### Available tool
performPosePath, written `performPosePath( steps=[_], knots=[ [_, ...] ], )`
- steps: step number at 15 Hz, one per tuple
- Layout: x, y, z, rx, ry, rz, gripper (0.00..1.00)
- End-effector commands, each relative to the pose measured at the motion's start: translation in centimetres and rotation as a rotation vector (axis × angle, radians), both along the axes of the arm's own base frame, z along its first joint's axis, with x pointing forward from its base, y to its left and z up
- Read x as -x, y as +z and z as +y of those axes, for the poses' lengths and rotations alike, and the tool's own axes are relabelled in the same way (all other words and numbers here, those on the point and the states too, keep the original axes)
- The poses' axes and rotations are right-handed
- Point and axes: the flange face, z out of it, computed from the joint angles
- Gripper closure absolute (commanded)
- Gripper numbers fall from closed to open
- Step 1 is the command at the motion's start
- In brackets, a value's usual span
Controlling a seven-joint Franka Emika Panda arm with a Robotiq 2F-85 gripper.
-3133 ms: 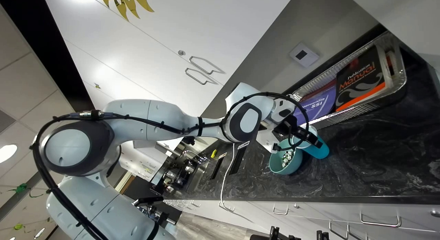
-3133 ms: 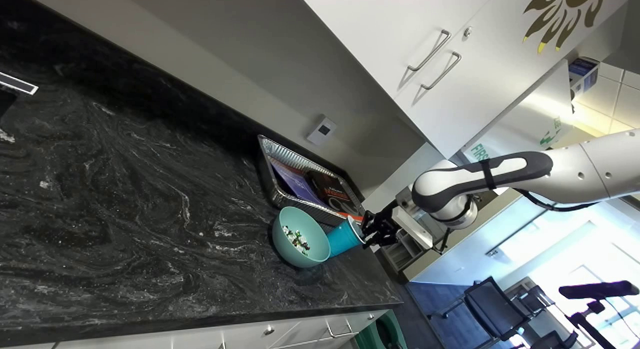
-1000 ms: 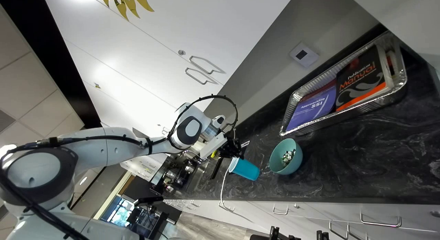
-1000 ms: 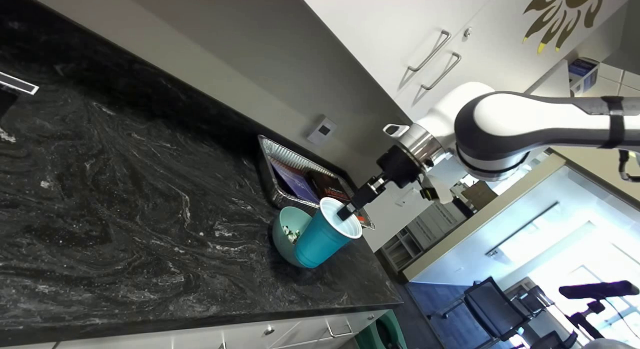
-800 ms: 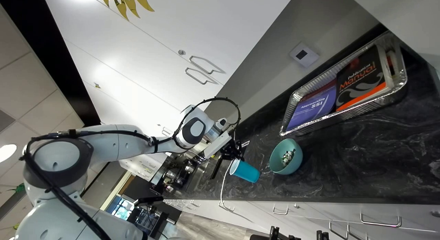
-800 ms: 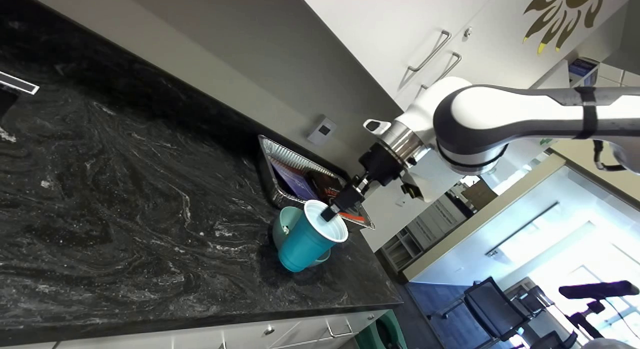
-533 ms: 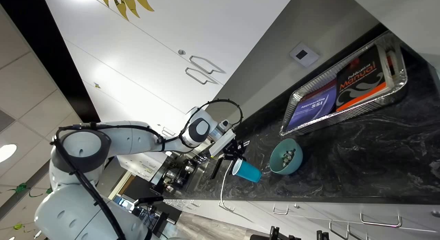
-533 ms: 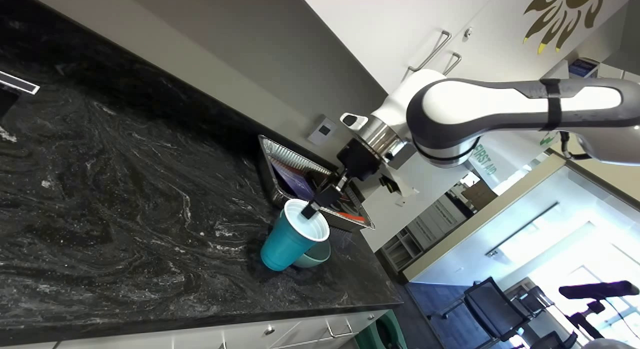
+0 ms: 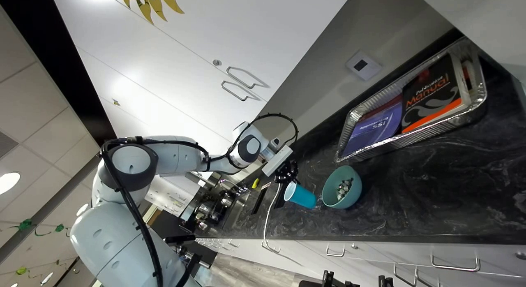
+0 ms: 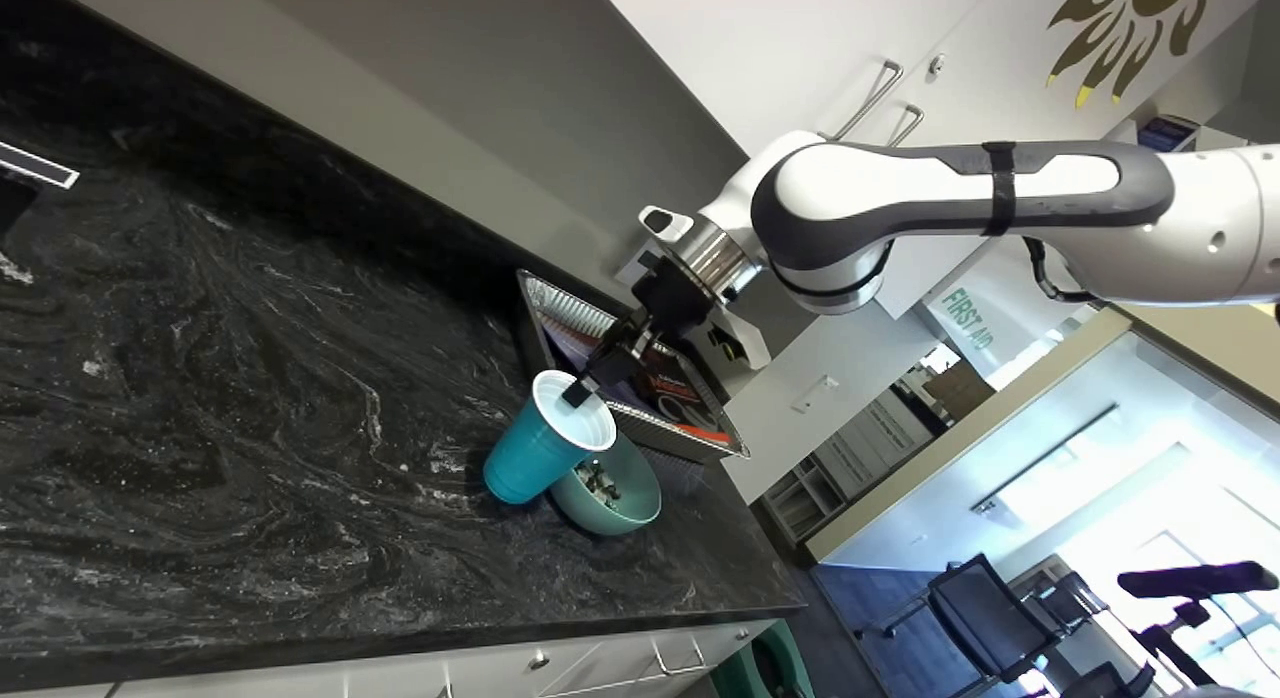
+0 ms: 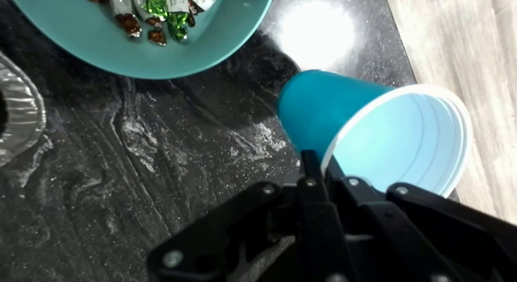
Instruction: Place the cup to the left of the bowl
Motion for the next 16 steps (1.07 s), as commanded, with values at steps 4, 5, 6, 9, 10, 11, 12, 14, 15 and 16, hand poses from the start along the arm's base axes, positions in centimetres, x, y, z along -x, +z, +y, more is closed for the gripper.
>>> performPosePath(
  steps=[4,5,6,9,10,11,12,14,15,16],
  knots=[
    [-1.0,-2.4,0.3,-0.002,0.035,-0.076,0.99],
    [-1.1,-2.8,0.3,-0.002,0.037,-0.085,0.99],
    [-1.1,-3.1,0.4,0.000,0.038,-0.089,0.99],
    [-1.1,-3.5,0.5,0.021,0.030,-0.095,0.68],
    [-0.9,-3.1,0.6,0.026,0.030,-0.096,0.62],
    [-0.7,-2.7,0.7,0.031,0.030,-0.099,0.55],
    [-0.2,-2.1,0.9,0.032,0.027,-0.106,0.46],
    [0.6,-0.6,1.7,0.031,0.021,-0.114,0.32],
    [1.2,0.3,2.2,0.020,0.017,-0.094,0.25],
    [1.7,1.2,2.6,0.024,-0.003,-0.093,0.16]
  ],
)
